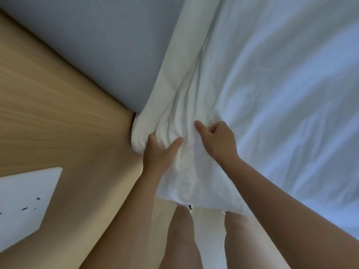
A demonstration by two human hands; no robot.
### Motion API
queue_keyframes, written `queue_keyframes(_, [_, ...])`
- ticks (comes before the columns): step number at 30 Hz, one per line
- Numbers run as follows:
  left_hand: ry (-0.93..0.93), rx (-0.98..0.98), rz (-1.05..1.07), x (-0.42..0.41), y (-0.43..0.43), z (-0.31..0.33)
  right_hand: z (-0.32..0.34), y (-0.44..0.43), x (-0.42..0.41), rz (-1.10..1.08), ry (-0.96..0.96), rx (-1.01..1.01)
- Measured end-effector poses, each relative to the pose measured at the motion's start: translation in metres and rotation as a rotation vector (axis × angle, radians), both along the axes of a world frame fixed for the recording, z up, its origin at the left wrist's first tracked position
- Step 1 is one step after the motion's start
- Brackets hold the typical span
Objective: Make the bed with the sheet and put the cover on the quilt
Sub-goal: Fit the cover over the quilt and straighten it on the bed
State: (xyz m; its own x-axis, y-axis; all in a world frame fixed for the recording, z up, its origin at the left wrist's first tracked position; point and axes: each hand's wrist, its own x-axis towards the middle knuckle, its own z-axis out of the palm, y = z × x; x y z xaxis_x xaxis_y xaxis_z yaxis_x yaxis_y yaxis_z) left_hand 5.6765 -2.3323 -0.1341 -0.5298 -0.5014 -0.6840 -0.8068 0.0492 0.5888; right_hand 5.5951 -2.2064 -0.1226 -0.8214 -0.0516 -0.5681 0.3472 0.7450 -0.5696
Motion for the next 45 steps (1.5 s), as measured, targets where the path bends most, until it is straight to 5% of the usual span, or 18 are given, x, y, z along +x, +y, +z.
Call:
queue_keyframes(4, [0.051, 0.131, -0.146, -0.029, 0.009, 0.033, -0.005, -0.004, -0.016, -0.104, -0.092, -0.087])
queue_keyframes(10, [0.043, -0.169, -0.026, -0.03, -0.049, 0.048, 0.029, -0.021, -0.022, 0.094, 0.161, -0.131])
queue_keyframes(13, [-0.134, -0.278, -0.184, -0.026, -0.05, 0.02, 0.026, -0.019, -0.006, 0.084, 0.121, -0.053])
queue_keyframes(17, [-0.056, -0.312, -0.346, -0.06, -0.017, 0.018, 0.031, 0.015, 0.011, 0.0, 0.151, 0.02])
queue_keyframes(24, [0.032, 0.118, -0.255, -0.136, 0.02, 0.018, 0.043, 0.027, 0.005, -0.036, 0.15, 0.016])
queue_keyframes(30, [0.085, 0.134, -0.257, -0.187, 0.033, 0.028, 0.058, 0.011, -0.082, -0.325, 0.385, -0.128])
queue_keyframes(35, [0.009, 0.233, -0.289, -0.207, 0.054, 0.051, 0.053, -0.009, -0.165, -0.203, -0.155, 0.012])
queue_keyframes(37, [0.045, 0.254, -0.313, -0.205, 0.055, 0.059, 0.053, -0.011, -0.183, -0.179, -0.196, -0.032])
queue_keyframes(41, [0.166, 0.29, -0.237, -0.196, 0.032, 0.092, 0.075, -0.019, -0.196, -0.229, 0.02, -0.136])
queue_keyframes(45, [0.486, 0.286, -0.101, -0.199, -0.019, 0.149, 0.129, -0.072, -0.201, -0.241, 0.322, -0.355])
